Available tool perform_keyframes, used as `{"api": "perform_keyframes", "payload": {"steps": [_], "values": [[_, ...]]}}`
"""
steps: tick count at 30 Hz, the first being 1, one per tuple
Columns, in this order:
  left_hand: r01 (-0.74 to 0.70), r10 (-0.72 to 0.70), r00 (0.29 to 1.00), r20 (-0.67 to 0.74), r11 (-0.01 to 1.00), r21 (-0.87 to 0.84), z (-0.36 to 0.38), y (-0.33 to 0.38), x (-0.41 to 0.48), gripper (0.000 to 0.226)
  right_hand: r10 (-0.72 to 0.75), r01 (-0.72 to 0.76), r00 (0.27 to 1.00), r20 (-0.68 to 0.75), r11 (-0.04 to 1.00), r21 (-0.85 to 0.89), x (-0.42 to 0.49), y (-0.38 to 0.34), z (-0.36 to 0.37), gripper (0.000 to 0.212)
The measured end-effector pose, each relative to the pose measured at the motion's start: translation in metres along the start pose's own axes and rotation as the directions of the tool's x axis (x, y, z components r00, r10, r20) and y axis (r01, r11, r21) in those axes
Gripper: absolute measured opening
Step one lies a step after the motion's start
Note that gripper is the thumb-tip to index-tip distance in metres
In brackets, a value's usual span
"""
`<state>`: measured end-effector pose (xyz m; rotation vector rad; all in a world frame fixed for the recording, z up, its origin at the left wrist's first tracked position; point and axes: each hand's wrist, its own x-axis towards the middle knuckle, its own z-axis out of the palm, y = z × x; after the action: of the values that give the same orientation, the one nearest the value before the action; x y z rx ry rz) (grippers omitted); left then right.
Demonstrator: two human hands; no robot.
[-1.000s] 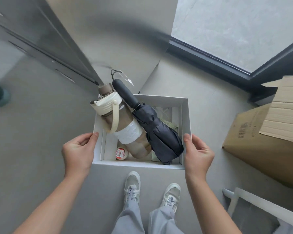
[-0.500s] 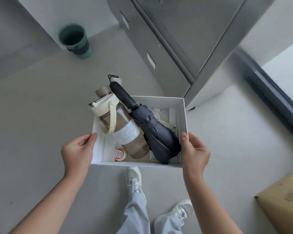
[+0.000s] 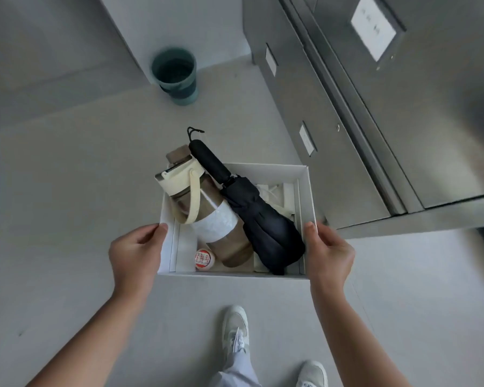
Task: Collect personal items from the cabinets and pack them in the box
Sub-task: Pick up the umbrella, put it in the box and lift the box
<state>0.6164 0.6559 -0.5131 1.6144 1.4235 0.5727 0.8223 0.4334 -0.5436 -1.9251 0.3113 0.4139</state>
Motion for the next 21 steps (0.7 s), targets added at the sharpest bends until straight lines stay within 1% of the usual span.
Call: {"api": "perform_keyframes", "payload": {"steps": [2,3,5,8,10,13,16,19,21], "values": [[0.019,-0.020,1.000,-0.012,1.000,-0.017,0.005,0.005,0.017,0.024,-0.027,0.027,1.000,0.014,1.000,-0.015,0.016,-0.013,0.017,0.018],[0.035,-0.035,0.999,-0.023,0.999,-0.018,0.009,0.007,0.026,0.025,-0.043,0.044,0.999,0.026,0.999,-0.029,0.023,-0.020,0.025,0.017],[0.073,-0.074,0.996,-0.047,0.997,-0.015,0.019,0.012,0.047,0.024,-0.066,0.070,0.996,0.060,0.995,-0.067,0.039,-0.035,0.041,0.028],[0.128,-0.128,0.990,-0.066,0.992,-0.015,0.037,0.028,0.075,0.014,-0.070,0.076,0.993,0.091,0.996,-0.054,0.071,-0.054,0.064,0.032],[0.140,-0.143,0.985,-0.097,0.989,-0.038,0.048,0.037,0.093,0.018,-0.102,0.105,0.987,0.127,0.994,-0.019,0.092,-0.068,0.082,0.034],[0.193,-0.197,0.975,-0.102,0.980,-0.052,0.066,0.047,0.119,0.020,-0.164,0.168,0.974,0.157,0.986,-0.009,0.120,-0.094,0.106,0.037],[0.229,-0.235,0.963,-0.130,0.972,-0.054,0.075,0.057,0.147,0.021,-0.168,0.176,0.966,0.199,0.984,-0.022,0.145,-0.118,0.136,0.040],[0.252,-0.260,0.953,-0.156,0.965,-0.068,0.083,0.062,0.185,0.018,-0.170,0.176,0.961,0.220,0.984,-0.007,0.168,-0.135,0.173,0.030],[0.275,-0.285,0.945,-0.164,0.958,-0.077,0.090,0.060,0.220,0.015,-0.177,0.190,0.958,0.226,0.981,-0.037,0.184,-0.143,0.203,0.033]]}}
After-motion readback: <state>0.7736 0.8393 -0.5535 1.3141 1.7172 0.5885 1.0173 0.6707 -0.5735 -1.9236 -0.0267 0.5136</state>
